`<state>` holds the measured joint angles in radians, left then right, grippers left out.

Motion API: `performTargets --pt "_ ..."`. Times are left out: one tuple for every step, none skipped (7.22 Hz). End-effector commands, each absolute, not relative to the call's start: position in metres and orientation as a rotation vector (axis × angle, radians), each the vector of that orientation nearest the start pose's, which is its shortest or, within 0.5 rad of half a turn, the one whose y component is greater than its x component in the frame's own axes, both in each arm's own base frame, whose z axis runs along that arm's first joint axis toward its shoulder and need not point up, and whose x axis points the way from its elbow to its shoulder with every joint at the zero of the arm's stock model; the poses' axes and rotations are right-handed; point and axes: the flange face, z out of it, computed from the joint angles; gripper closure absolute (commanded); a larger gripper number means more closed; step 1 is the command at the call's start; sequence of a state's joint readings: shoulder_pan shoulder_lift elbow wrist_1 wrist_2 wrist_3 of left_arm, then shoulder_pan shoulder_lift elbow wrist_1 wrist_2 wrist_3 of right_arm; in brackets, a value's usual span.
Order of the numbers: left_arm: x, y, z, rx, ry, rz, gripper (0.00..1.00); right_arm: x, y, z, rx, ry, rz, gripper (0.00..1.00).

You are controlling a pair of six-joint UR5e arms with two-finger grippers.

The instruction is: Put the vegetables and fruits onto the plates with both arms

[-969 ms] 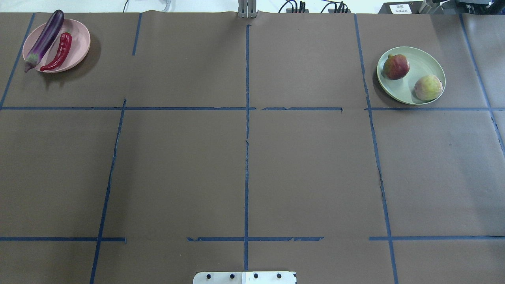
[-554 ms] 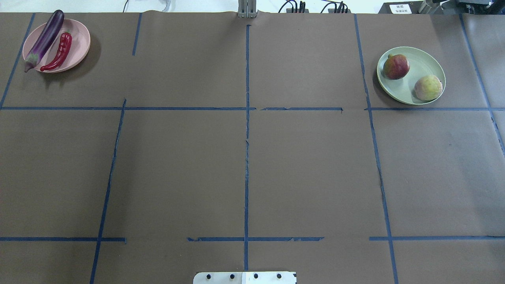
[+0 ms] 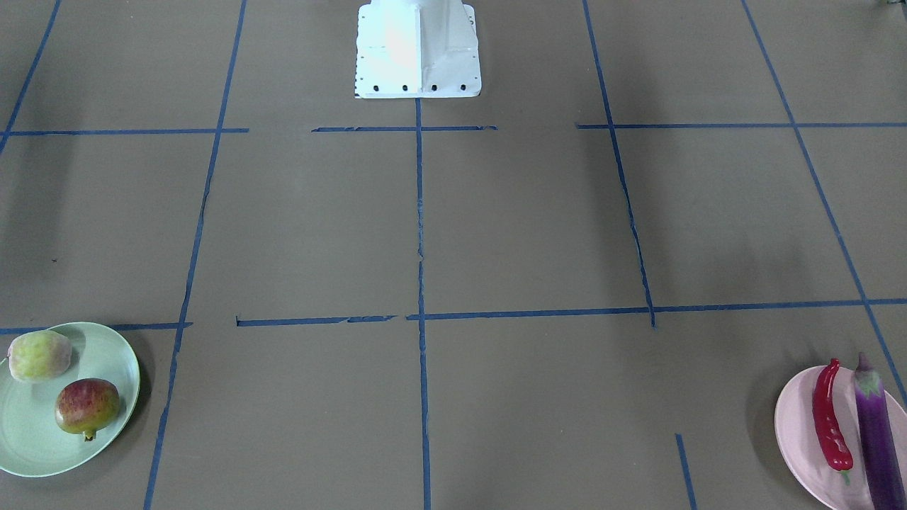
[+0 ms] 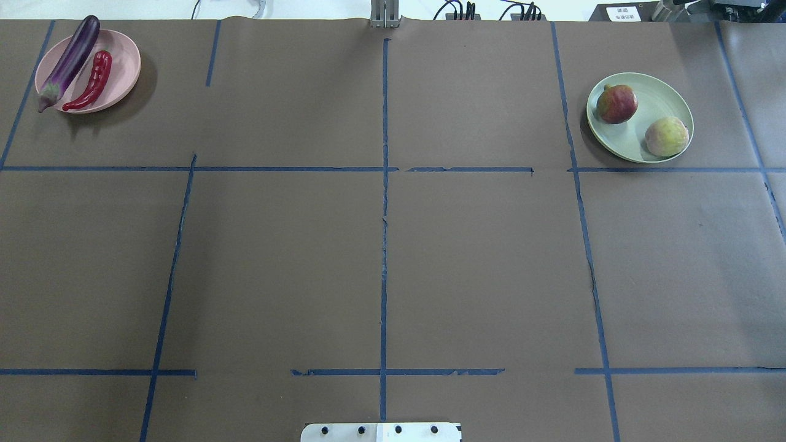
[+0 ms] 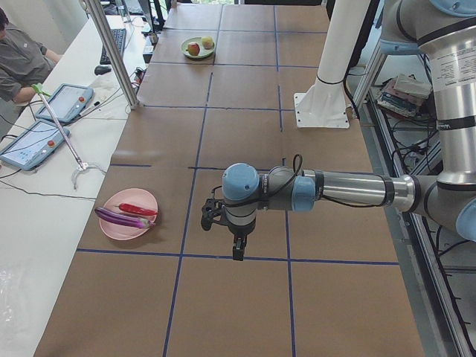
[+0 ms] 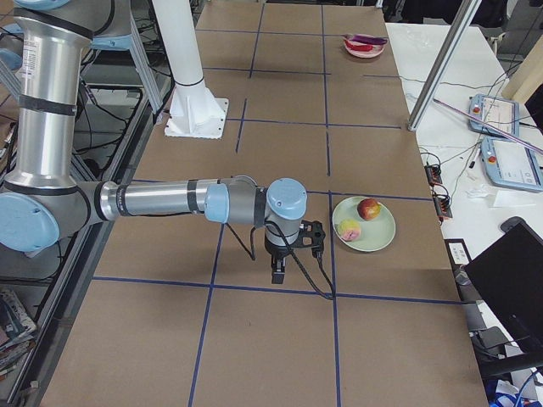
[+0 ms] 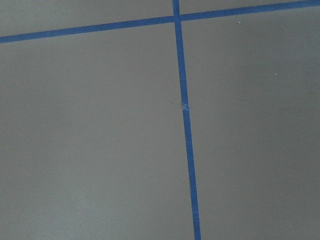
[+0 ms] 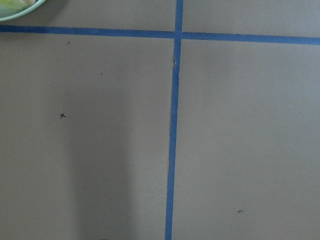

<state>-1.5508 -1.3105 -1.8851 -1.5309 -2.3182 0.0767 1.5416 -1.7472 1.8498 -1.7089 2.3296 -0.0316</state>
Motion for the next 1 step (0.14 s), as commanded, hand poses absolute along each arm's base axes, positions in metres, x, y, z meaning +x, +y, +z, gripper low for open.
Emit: performTargets --pt "-0.058 -0.3847 0.6232 0.036 0.747 0.098 0.0 0.0527 -0.4143 0.6164 -0.032 -0.759 -0.045 0.0"
